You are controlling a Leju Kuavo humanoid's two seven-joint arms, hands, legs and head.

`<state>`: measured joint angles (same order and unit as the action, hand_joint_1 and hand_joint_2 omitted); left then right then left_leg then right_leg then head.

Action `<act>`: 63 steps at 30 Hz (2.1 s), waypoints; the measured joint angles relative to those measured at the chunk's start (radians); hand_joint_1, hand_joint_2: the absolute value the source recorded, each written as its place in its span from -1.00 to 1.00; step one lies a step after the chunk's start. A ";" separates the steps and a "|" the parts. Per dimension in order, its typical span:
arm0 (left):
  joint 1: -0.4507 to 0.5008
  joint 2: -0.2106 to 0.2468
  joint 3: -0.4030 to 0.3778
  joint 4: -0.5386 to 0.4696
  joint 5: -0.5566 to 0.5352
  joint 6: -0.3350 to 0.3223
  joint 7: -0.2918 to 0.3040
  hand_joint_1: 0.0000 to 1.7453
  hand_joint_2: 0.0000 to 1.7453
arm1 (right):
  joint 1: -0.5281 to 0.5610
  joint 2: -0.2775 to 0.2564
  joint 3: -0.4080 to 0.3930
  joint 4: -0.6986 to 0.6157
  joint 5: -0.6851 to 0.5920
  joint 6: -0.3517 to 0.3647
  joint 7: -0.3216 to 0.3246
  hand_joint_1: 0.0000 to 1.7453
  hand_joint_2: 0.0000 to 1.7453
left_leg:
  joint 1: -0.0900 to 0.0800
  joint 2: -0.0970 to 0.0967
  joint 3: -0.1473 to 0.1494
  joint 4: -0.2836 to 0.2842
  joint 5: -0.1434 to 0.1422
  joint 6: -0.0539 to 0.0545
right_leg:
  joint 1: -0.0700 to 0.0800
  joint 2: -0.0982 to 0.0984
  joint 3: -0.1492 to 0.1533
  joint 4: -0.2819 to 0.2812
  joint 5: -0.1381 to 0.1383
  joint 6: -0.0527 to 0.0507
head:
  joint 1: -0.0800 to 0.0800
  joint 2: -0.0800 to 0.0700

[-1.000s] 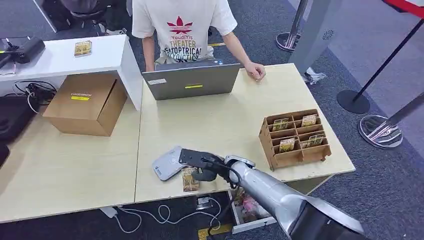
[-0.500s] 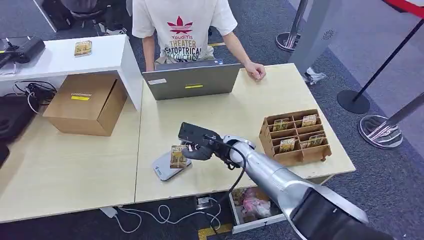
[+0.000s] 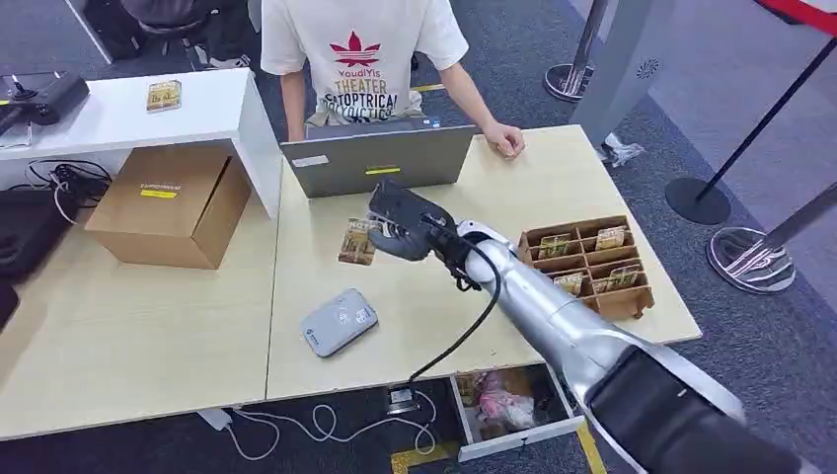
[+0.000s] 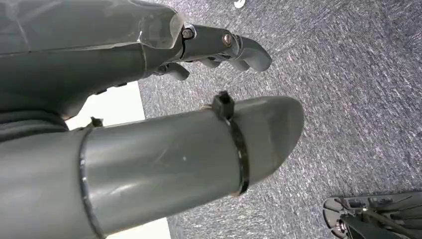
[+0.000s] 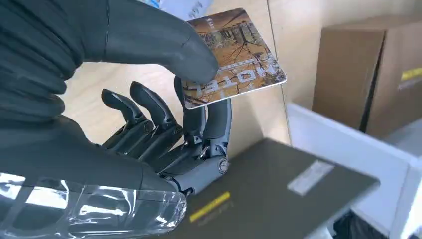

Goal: Pass the card to the sensor for recognition and then transmit it.

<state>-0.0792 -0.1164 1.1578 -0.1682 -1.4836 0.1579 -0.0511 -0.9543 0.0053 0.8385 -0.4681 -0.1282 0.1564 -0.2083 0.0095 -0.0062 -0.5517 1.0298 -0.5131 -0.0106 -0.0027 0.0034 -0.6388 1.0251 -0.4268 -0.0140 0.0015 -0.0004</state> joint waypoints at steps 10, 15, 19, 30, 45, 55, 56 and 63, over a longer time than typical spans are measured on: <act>-0.001 -0.007 0.000 0.000 -0.003 0.000 -0.001 -1.00 -1.00 | -0.063 -0.024 -0.066 0.000 0.040 -0.077 0.040 1.00 1.00 | 0.000 0.000 0.000 0.000 0.000 0.000 | 0.000 0.000 0.000 0.000 0.000 0.000 | 0.000 0.000; -0.007 -0.010 0.000 0.000 -0.005 -0.001 -0.001 -1.00 -1.00 | -0.080 -0.043 -0.106 0.008 0.059 -0.107 0.063 1.00 1.00 | 0.000 0.000 0.000 0.001 0.000 0.000 | 0.000 0.000 0.000 0.000 0.000 0.000 | 0.000 0.000; -0.012 -0.013 0.000 0.000 -0.005 -0.001 0.000 -1.00 -1.00 | -0.093 -0.052 -0.130 0.018 0.071 -0.120 0.076 1.00 1.00 | 0.000 0.000 0.000 0.001 0.000 0.000 | 0.000 0.000 0.000 0.000 0.000 0.000 | 0.000 0.000; -0.010 -0.015 0.000 0.000 0.011 0.013 -0.003 -1.00 -1.00 | -0.136 -0.041 -0.157 0.040 0.101 -0.139 0.121 1.00 1.00 | 0.000 -0.001 -0.001 0.001 0.000 0.000 | 0.000 0.000 0.000 0.000 0.000 0.000 | 0.000 0.000; -0.011 -0.023 0.000 0.000 0.003 0.012 0.010 -1.00 -1.00 | -0.142 -0.042 -0.202 0.060 0.124 -0.170 0.134 1.00 1.00 | 0.000 0.000 -0.001 0.001 0.000 0.000 | 0.000 0.000 0.000 0.000 0.000 0.000 | 0.000 0.000; -0.010 -0.024 0.000 0.000 0.006 0.013 0.013 -1.00 -1.00 | -0.145 -0.033 -0.209 0.061 0.146 -0.170 0.145 1.00 1.00 | 0.000 0.000 -0.001 0.001 0.001 0.001 | 0.000 0.000 0.000 0.000 0.000 0.000 | 0.000 0.000; -0.010 -0.024 0.000 0.000 0.006 0.013 0.013 -1.00 -1.00 | -0.145 -0.032 -0.211 0.061 0.146 -0.170 0.145 1.00 1.00 | 0.000 0.000 -0.001 0.001 0.001 0.001 | 0.000 0.000 0.000 0.000 0.000 0.000 | 0.000 0.000; -0.010 -0.024 0.000 0.000 0.008 0.013 0.014 -1.00 -1.00 | -0.145 -0.028 -0.222 0.061 0.150 -0.170 0.146 1.00 1.00 | 0.000 -0.001 -0.001 0.001 0.001 0.001 | 0.000 -0.001 0.000 0.000 0.000 0.000 | 0.000 0.000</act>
<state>-0.0896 -0.1404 1.1574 -0.1682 -1.4759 0.1713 -0.0370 -1.0994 -0.0229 0.6165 -0.4067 0.0221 -0.0133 -0.0626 0.0095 -0.0069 -0.5529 1.0308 -0.5124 -0.0099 -0.0029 0.0028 -0.6387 1.0252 -0.4264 -0.0137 0.0015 -0.0004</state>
